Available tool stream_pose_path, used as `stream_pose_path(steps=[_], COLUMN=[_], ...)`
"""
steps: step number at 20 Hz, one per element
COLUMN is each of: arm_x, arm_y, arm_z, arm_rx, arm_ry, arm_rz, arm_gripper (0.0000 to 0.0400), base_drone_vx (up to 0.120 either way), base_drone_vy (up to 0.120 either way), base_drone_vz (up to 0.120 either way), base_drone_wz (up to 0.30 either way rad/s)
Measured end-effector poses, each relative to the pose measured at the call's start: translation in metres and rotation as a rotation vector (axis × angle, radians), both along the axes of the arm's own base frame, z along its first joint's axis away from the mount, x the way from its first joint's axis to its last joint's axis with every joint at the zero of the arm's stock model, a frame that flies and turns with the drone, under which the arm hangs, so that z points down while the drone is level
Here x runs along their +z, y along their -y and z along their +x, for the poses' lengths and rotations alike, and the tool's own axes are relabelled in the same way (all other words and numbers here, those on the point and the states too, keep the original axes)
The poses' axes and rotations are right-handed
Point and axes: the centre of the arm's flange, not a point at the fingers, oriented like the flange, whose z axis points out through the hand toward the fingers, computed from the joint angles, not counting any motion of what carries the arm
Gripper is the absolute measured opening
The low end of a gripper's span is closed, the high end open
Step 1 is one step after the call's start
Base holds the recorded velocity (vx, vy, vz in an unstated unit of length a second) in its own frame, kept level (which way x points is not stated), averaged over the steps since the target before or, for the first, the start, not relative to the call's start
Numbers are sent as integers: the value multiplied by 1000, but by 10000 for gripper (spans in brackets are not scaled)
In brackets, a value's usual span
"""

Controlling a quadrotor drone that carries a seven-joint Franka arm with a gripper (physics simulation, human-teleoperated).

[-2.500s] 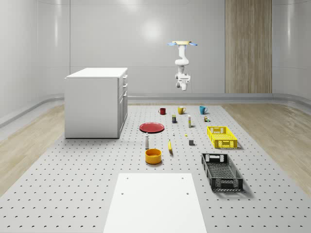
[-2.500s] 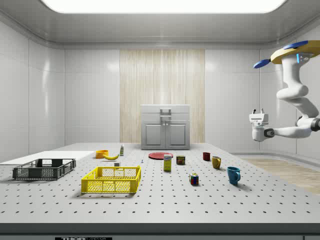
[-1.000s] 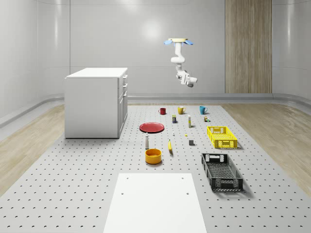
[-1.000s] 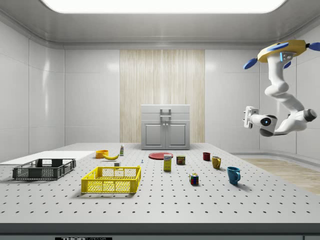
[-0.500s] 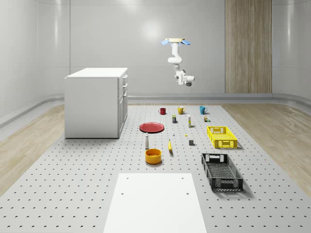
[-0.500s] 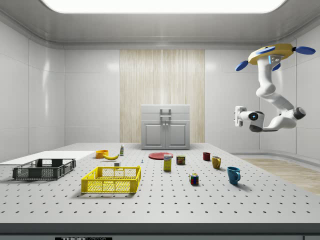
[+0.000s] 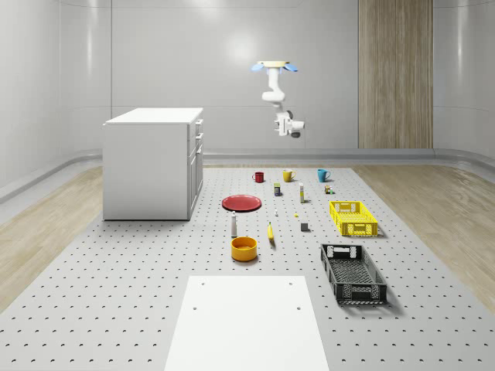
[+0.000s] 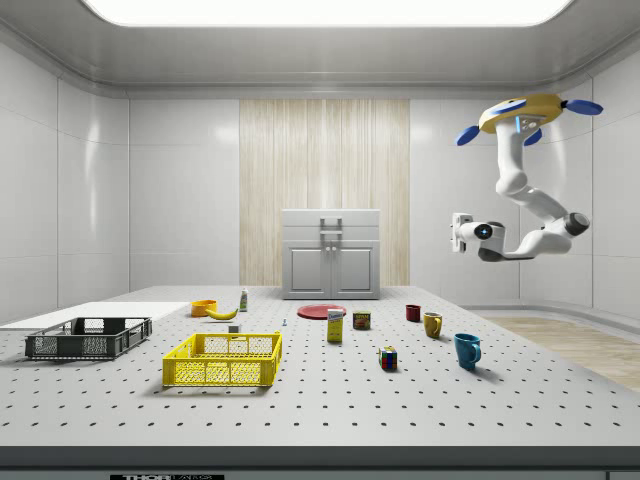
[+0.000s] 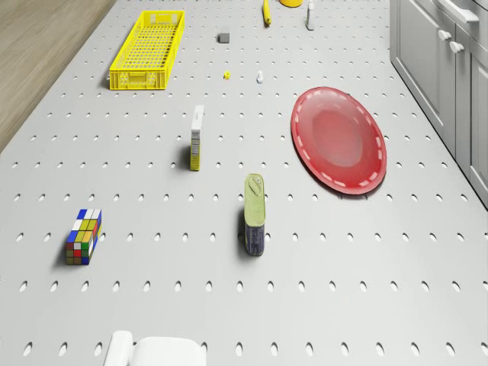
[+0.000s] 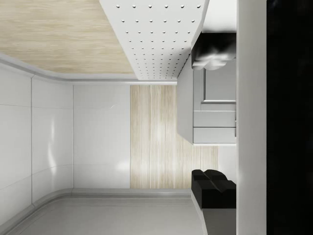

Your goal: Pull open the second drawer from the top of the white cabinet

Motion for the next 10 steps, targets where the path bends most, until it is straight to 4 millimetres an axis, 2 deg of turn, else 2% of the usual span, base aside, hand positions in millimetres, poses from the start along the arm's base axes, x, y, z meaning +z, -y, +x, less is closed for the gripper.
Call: stream_pose_path(steps=[10], arm_x=[0], arm_y=[0], arm_z=[0], arm_rx=[0], arm_ry=[0], arm_rz=[3], arm_gripper=[300], base_drone_vx=[120], base_drone_vy=[-120], base_drone_vz=[0], base_drone_wz=[0])
